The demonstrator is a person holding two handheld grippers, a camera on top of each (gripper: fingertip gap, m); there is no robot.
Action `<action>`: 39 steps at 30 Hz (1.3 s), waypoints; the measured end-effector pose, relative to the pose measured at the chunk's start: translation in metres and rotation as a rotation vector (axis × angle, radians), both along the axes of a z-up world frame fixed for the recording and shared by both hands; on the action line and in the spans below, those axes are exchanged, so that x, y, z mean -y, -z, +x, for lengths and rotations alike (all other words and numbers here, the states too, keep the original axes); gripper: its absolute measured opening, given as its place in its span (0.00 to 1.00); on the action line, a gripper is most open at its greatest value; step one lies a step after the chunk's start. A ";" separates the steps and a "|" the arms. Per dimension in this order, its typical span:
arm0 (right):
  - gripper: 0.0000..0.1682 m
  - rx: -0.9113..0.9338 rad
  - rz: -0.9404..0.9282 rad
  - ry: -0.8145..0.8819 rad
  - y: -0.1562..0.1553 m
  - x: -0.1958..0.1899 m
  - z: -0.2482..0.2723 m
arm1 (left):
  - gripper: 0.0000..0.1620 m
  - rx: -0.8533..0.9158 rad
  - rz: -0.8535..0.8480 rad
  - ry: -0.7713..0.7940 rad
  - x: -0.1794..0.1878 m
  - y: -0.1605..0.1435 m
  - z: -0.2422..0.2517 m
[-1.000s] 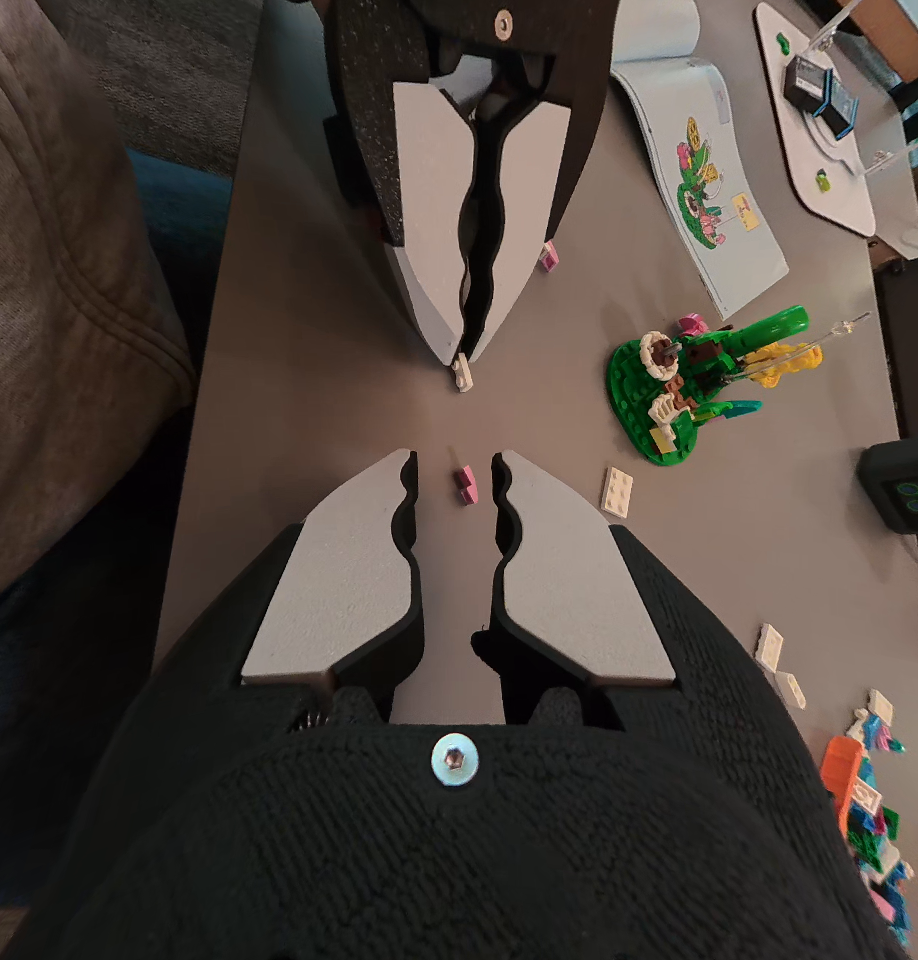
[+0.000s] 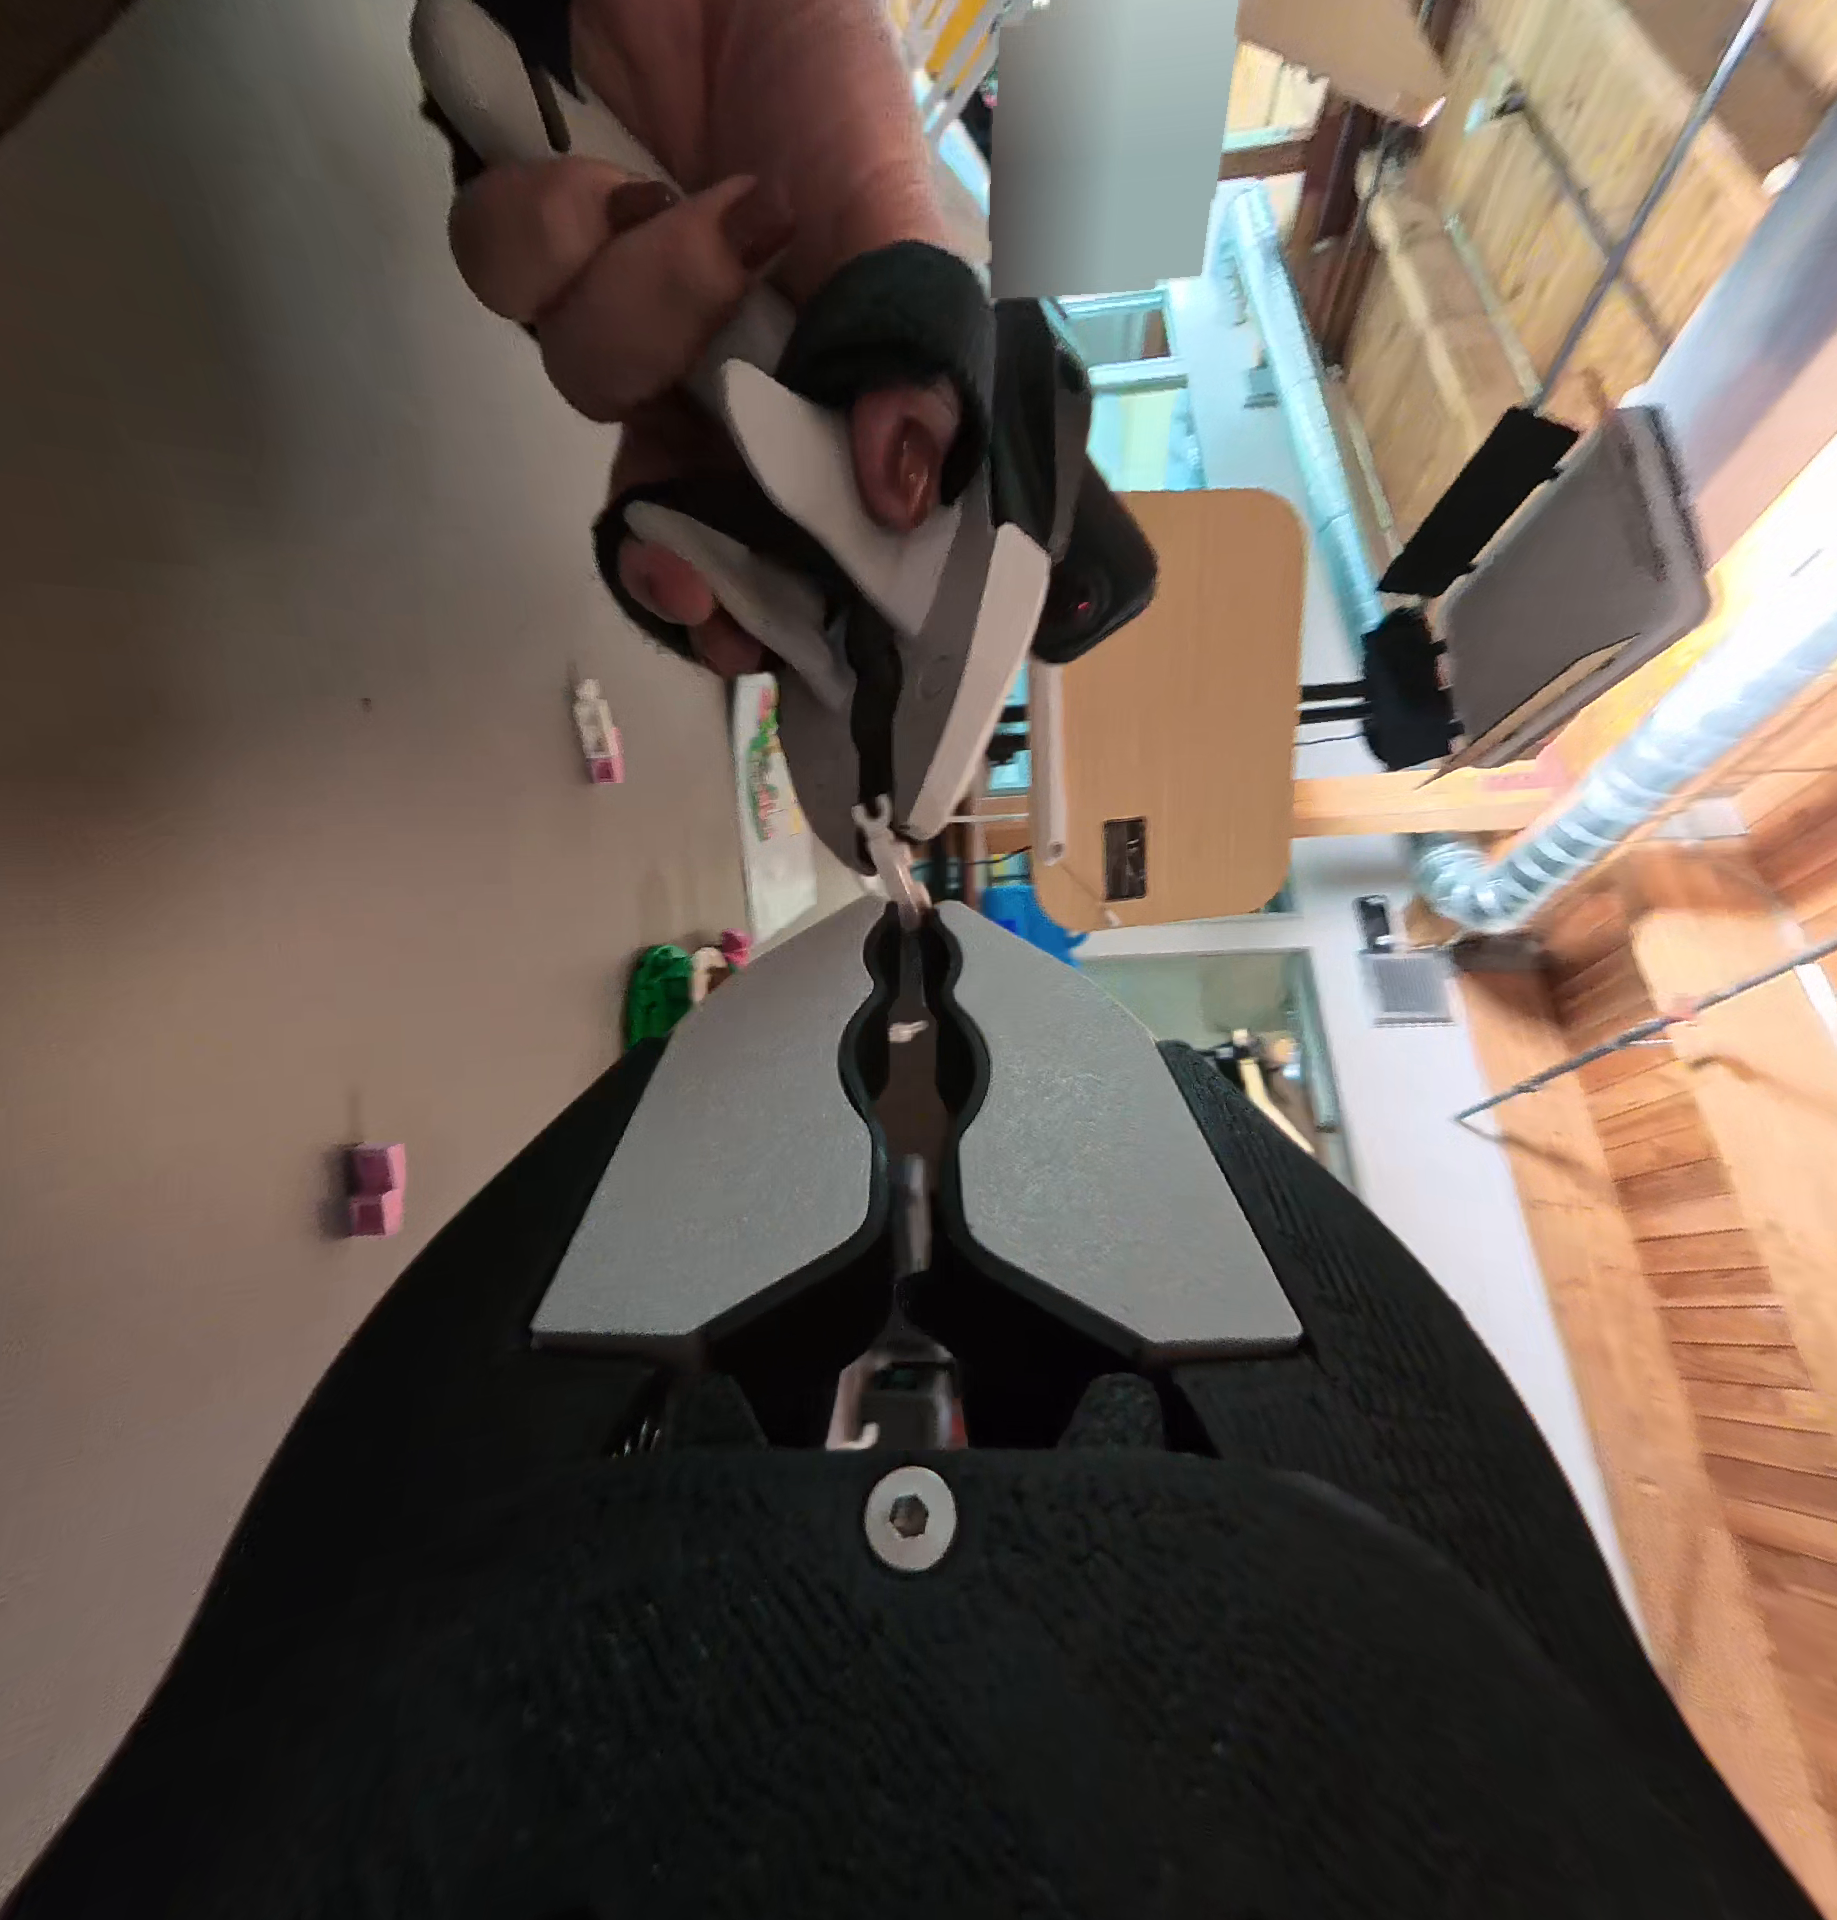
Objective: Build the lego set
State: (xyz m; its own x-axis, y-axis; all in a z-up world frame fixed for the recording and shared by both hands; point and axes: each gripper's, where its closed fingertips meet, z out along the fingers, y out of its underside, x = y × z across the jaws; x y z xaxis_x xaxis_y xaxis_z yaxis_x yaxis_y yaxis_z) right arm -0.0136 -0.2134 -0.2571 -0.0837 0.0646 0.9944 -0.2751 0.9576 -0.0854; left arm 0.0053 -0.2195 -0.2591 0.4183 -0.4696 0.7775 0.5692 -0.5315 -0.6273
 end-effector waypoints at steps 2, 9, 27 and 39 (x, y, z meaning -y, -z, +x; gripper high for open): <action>0.01 0.076 -0.054 0.018 0.008 -0.003 0.000 | 0.11 -0.051 0.005 -0.043 -0.002 0.003 -0.004; 0.01 0.388 -0.187 0.160 0.039 -0.020 -0.003 | 0.17 -0.749 0.084 -0.226 -0.008 0.039 -0.020; 0.01 0.762 -0.288 0.309 0.078 -0.025 0.013 | 0.06 -1.438 0.312 -0.208 -0.015 0.061 -0.008; 0.01 0.825 -0.336 0.301 0.082 -0.021 0.016 | 0.03 -1.419 0.292 -0.153 -0.015 0.069 0.001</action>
